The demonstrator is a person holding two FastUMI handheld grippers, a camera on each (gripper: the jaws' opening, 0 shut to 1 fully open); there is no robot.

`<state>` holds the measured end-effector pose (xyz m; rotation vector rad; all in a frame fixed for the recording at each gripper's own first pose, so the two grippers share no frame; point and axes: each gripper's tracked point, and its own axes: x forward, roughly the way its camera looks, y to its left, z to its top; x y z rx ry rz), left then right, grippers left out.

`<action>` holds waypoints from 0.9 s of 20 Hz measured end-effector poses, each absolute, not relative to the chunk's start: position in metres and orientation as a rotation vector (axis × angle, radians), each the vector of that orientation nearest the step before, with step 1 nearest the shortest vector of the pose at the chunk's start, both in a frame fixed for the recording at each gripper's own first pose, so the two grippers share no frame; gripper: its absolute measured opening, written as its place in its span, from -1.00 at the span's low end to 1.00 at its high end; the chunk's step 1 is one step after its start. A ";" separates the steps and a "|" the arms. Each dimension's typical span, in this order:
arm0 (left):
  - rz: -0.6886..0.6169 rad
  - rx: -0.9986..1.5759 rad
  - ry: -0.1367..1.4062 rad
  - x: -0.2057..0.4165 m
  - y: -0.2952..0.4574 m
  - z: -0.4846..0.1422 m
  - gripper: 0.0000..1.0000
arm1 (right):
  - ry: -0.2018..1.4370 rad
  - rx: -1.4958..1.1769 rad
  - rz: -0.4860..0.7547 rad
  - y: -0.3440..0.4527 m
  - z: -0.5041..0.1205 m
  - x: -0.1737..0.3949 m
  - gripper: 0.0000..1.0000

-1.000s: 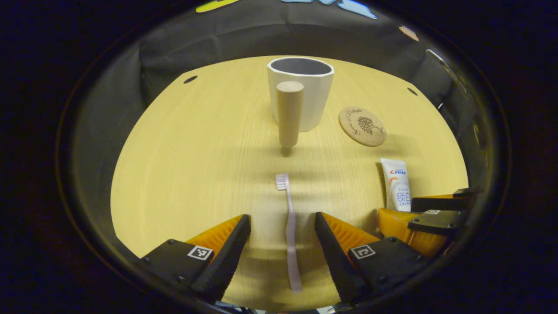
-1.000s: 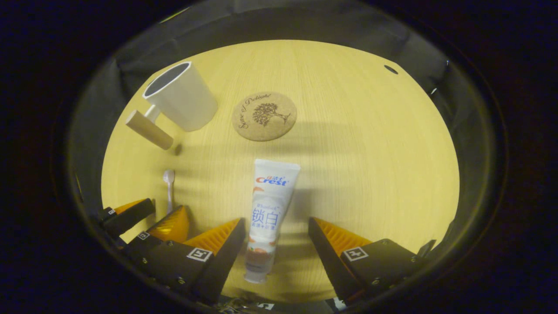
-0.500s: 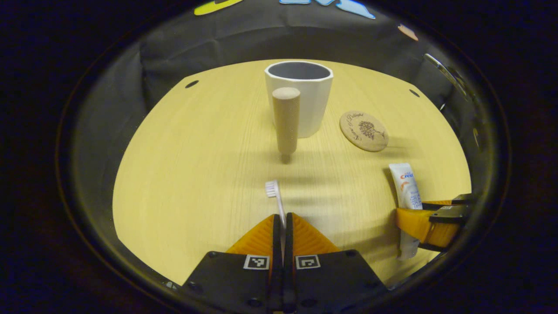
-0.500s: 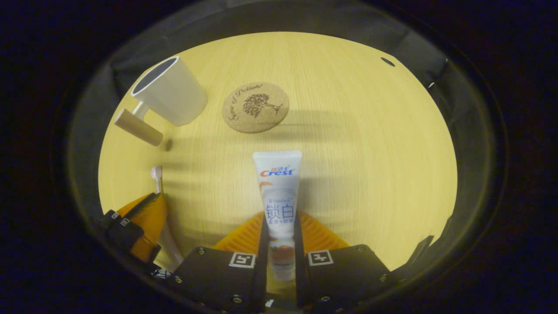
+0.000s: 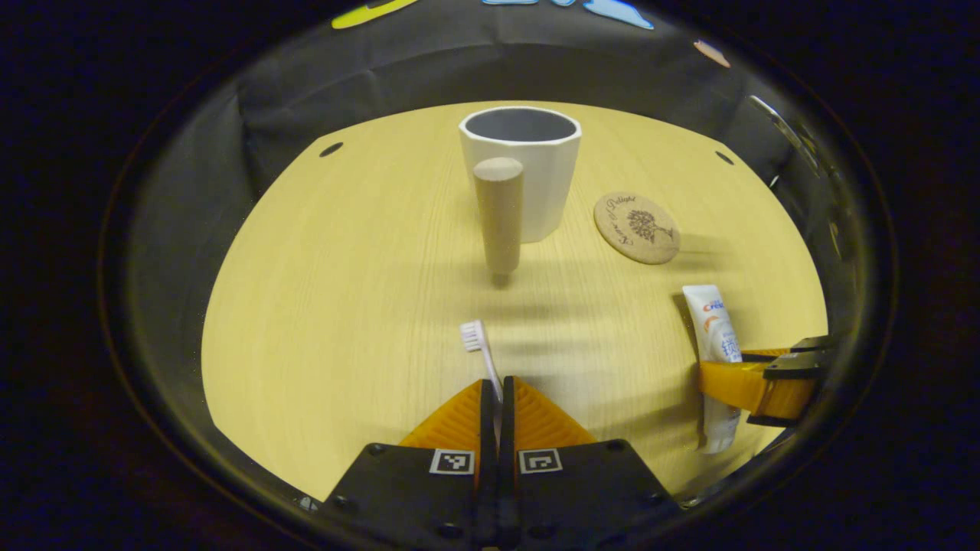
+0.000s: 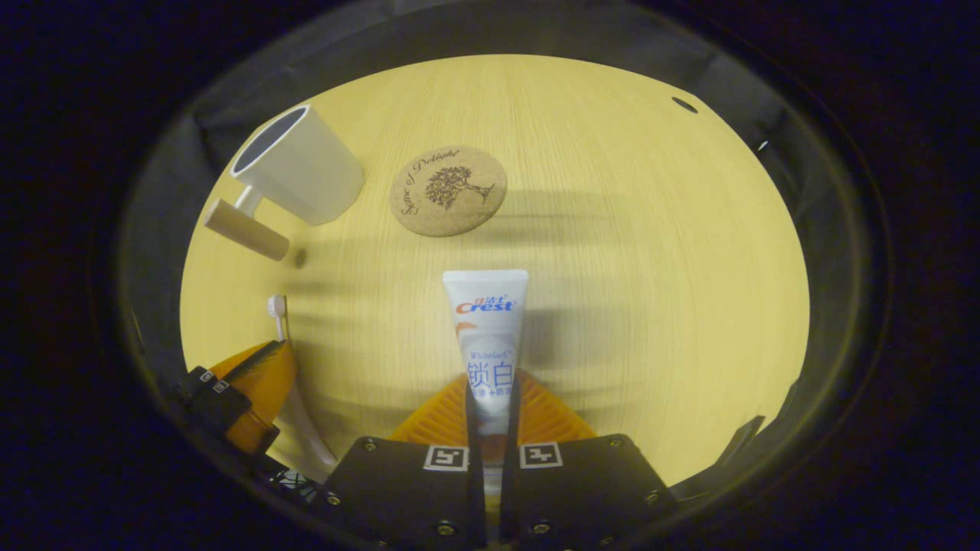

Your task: Put the toothbrush and toothpaste on the desktop into the cup, then pick up the cup and place it on the coaster on the desktop.

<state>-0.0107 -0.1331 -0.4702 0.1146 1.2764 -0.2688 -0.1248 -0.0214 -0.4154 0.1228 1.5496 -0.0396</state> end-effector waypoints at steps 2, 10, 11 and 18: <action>-0.272 0.083 1.252 -0.006 -0.132 -0.450 -0.86 | 1.550 0.130 -0.036 -0.021 -0.414 -0.124 -0.80; -0.299 -0.010 1.103 0.033 -0.140 -0.349 -0.87 | 1.540 0.135 -0.024 -0.022 -0.415 -0.124 -0.80; -0.301 -0.018 1.083 0.040 -0.141 -0.336 -0.87 | 1.540 0.139 -0.022 -0.022 -0.415 -0.124 -0.80; -0.318 -0.063 0.947 0.121 -0.149 -0.275 -0.87 | 1.535 0.181 -0.021 -0.022 -0.415 -0.123 -0.80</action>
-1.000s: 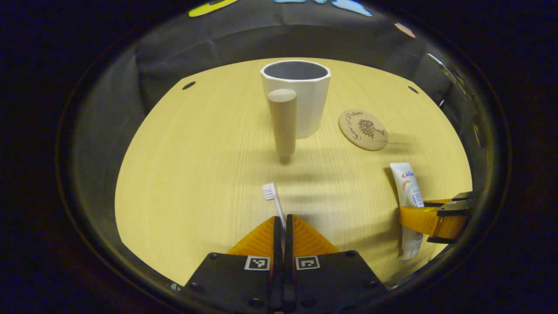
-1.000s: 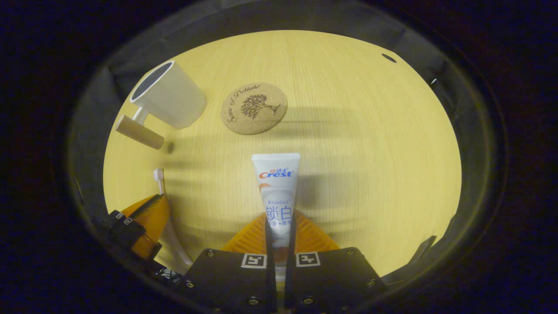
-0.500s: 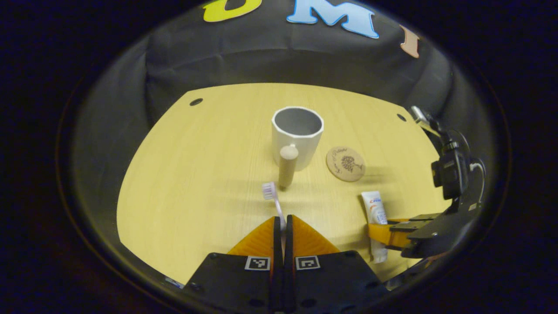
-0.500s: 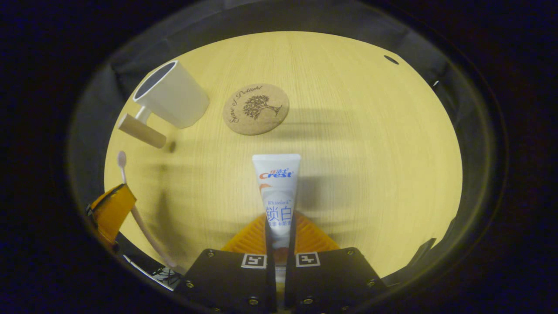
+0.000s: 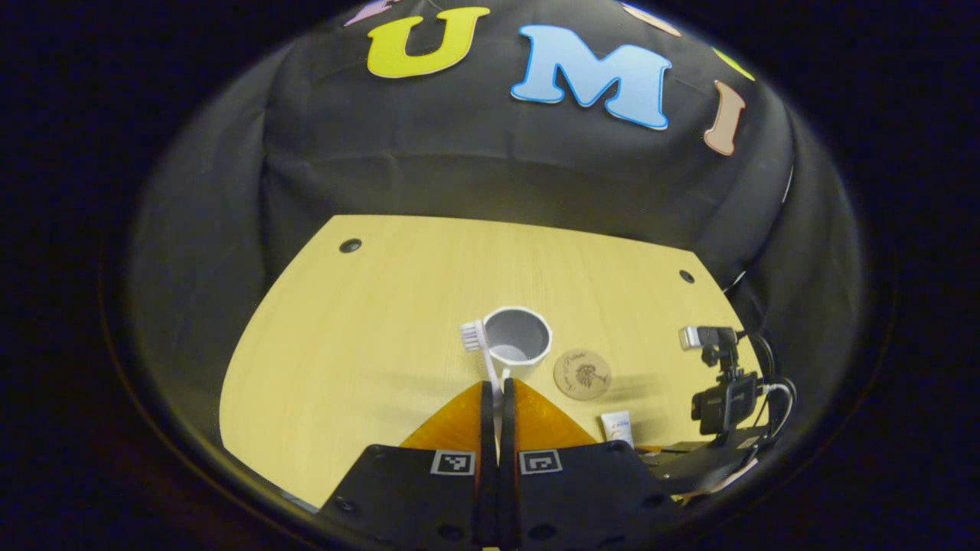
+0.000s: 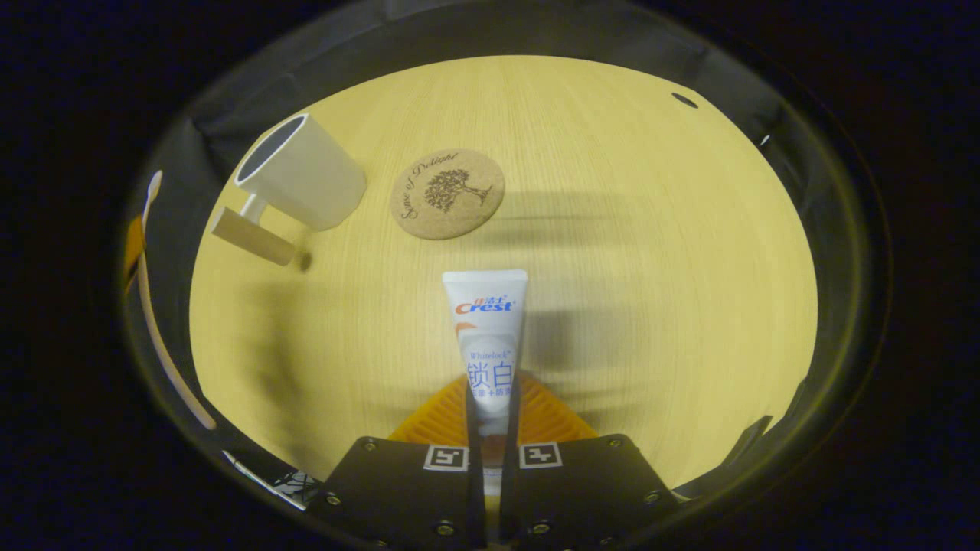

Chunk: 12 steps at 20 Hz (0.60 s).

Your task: Put the toothbrush and toothpaste on the desktop into the cup, then pick up the cup and place it on the coaster on the desktop.

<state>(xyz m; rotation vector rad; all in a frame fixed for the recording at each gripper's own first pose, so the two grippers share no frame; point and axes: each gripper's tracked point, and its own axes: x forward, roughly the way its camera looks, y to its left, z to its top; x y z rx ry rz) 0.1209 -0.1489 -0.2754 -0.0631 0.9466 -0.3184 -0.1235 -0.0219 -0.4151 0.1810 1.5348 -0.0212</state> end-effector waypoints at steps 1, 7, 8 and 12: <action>-0.324 -0.063 0.921 0.138 -0.153 -0.270 -0.87 | 1.534 0.186 -0.020 -0.022 -0.415 -0.123 -0.80; -0.367 -0.046 0.800 0.230 -0.190 -0.258 -0.87 | 1.520 0.223 -0.015 -0.022 -0.414 -0.124 -0.80; -0.381 -0.043 0.788 0.241 -0.200 -0.259 -0.87 | 1.517 0.231 -0.015 -0.022 -0.414 -0.124 -0.81; -0.433 -0.021 0.766 0.266 -0.228 -0.278 -0.87 | 1.508 0.248 -0.015 -0.022 -0.415 -0.123 -0.80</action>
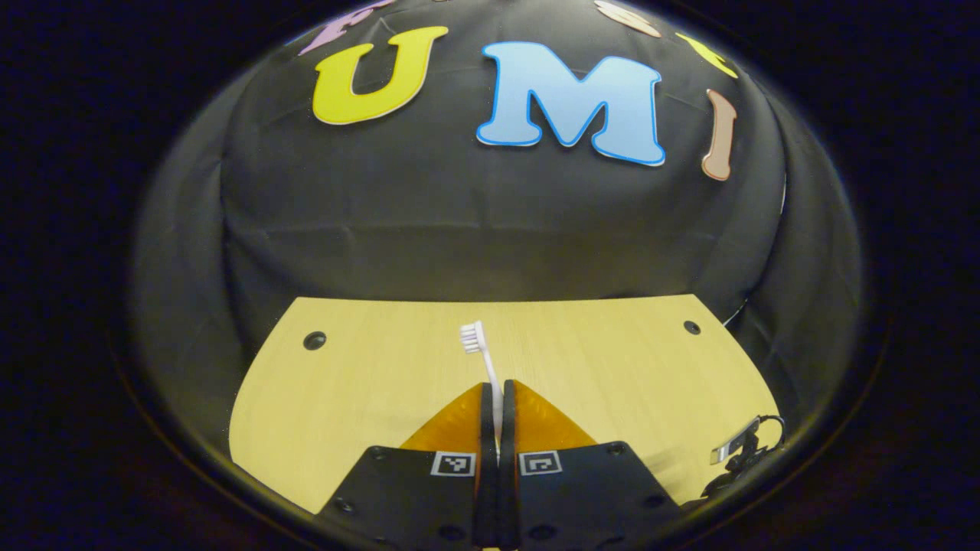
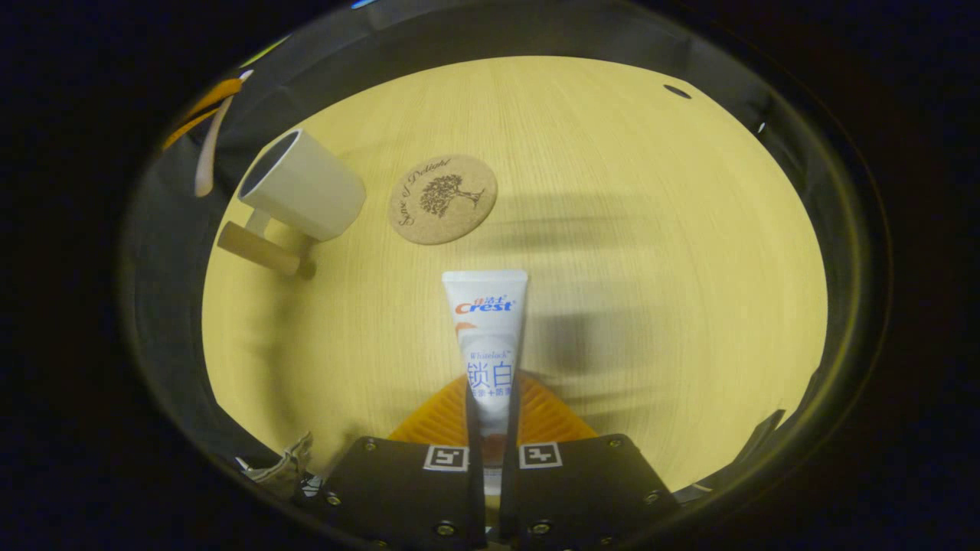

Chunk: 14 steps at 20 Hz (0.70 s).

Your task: Put the toothbrush and toothpaste on the desktop into the cup, then pick up the cup and place it on the coaster on the desktop.

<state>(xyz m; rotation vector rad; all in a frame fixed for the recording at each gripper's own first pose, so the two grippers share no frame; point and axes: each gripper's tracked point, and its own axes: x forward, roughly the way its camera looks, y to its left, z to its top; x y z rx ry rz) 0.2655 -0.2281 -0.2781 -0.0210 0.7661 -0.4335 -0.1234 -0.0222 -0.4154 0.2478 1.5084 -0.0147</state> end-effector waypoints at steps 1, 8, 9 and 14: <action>-0.440 -0.022 0.762 0.269 -0.234 -0.282 -0.87 | 1.504 0.248 -0.013 -0.022 -0.416 -0.124 -0.80; -0.426 -0.009 0.781 0.283 -0.235 -0.324 -0.87 | 1.481 0.298 -0.009 -0.023 -0.415 -0.124 -0.81; -0.428 -0.002 0.780 0.281 -0.236 -0.326 -0.87 | 1.481 0.312 -0.010 -0.023 -0.415 -0.124 -0.81; -0.419 0.066 0.771 0.276 -0.236 -0.340 -0.86 | 1.467 0.324 0.006 -0.023 -0.415 -0.124 -0.81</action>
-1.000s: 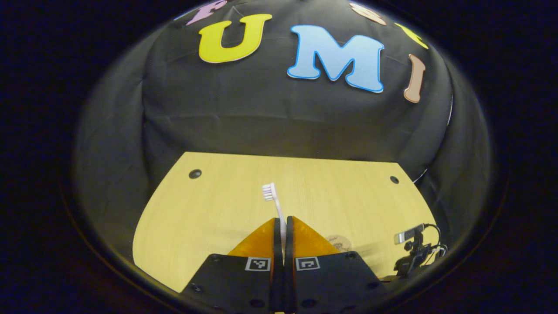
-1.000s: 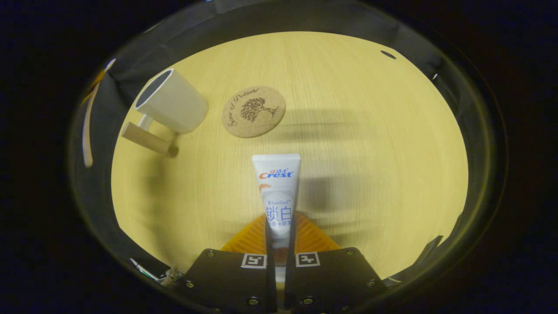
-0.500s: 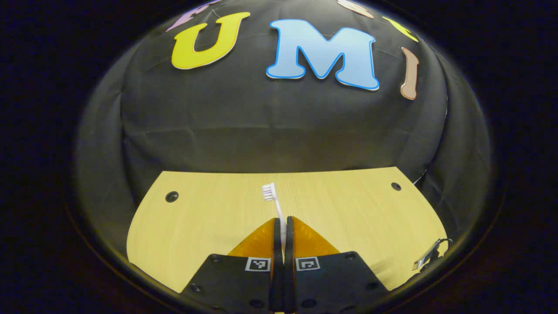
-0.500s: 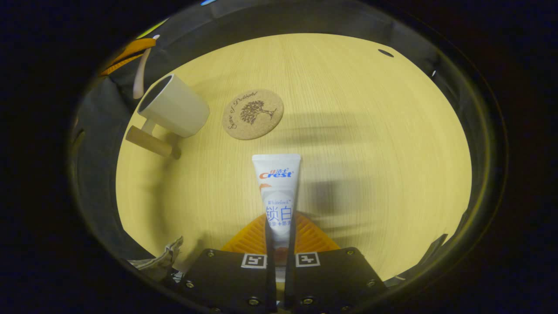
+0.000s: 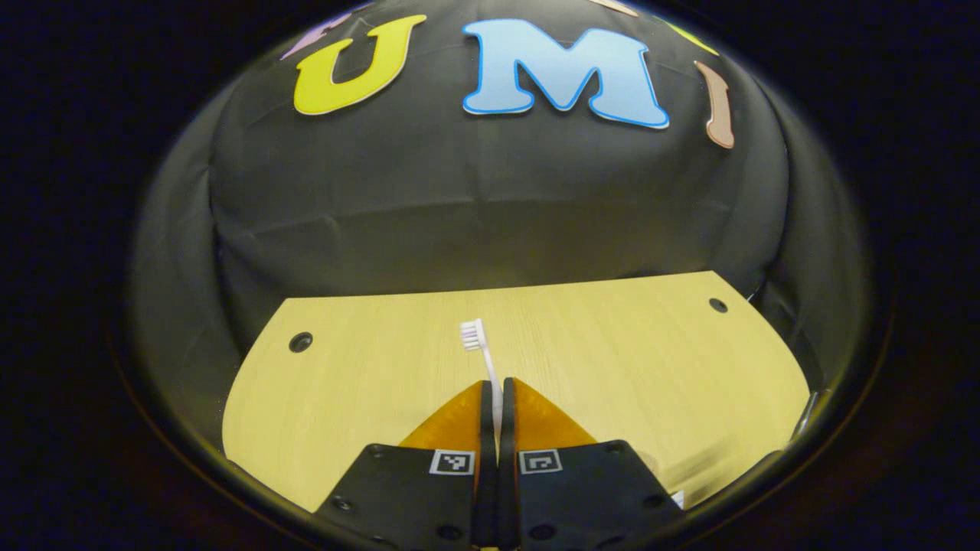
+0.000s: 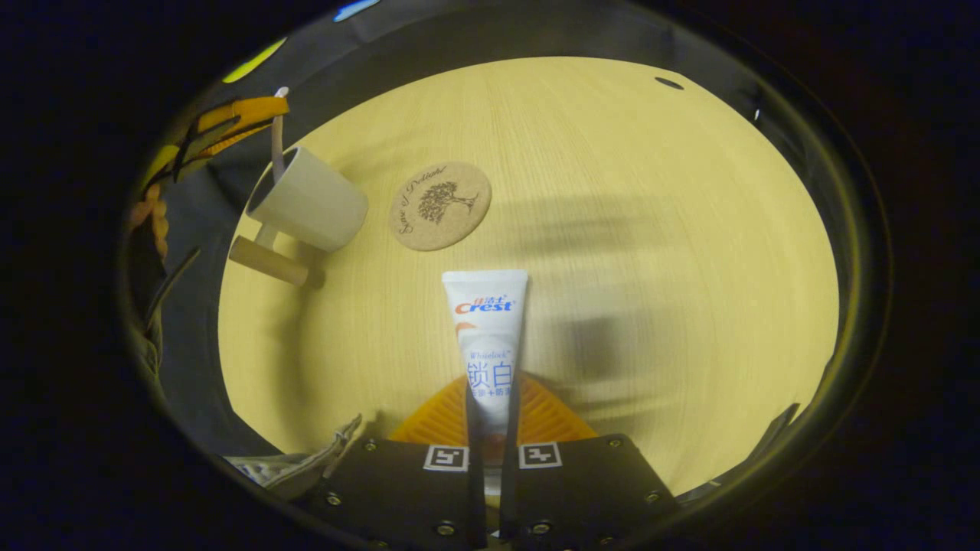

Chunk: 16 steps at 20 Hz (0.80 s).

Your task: Put the toothbrush and toothpaste on the desktop into the cup, then pick up the cup and place it on the coaster on the desktop.

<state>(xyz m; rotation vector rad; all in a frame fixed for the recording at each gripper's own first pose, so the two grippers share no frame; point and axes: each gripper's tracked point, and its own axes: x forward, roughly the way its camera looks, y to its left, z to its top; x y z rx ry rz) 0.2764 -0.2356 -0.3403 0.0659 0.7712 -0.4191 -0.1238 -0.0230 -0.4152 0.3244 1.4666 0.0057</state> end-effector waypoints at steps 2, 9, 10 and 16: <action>-0.418 0.074 0.764 0.272 -0.235 -0.341 -0.74 | 1.456 0.321 0.005 -0.023 -0.415 -0.124 -0.81; -0.424 0.105 0.775 0.249 -0.211 -0.337 0.31 | 1.440 0.335 -0.007 -0.022 -0.415 -0.123 -0.80; -0.417 0.111 0.776 0.247 -0.206 -0.337 0.48 | 1.434 0.333 -0.007 -0.022 -0.415 -0.123 -0.80; -0.391 0.103 0.772 0.230 -0.175 -0.316 0.53 | 1.434 0.344 -0.030 -0.022 -0.412 -0.120 -0.81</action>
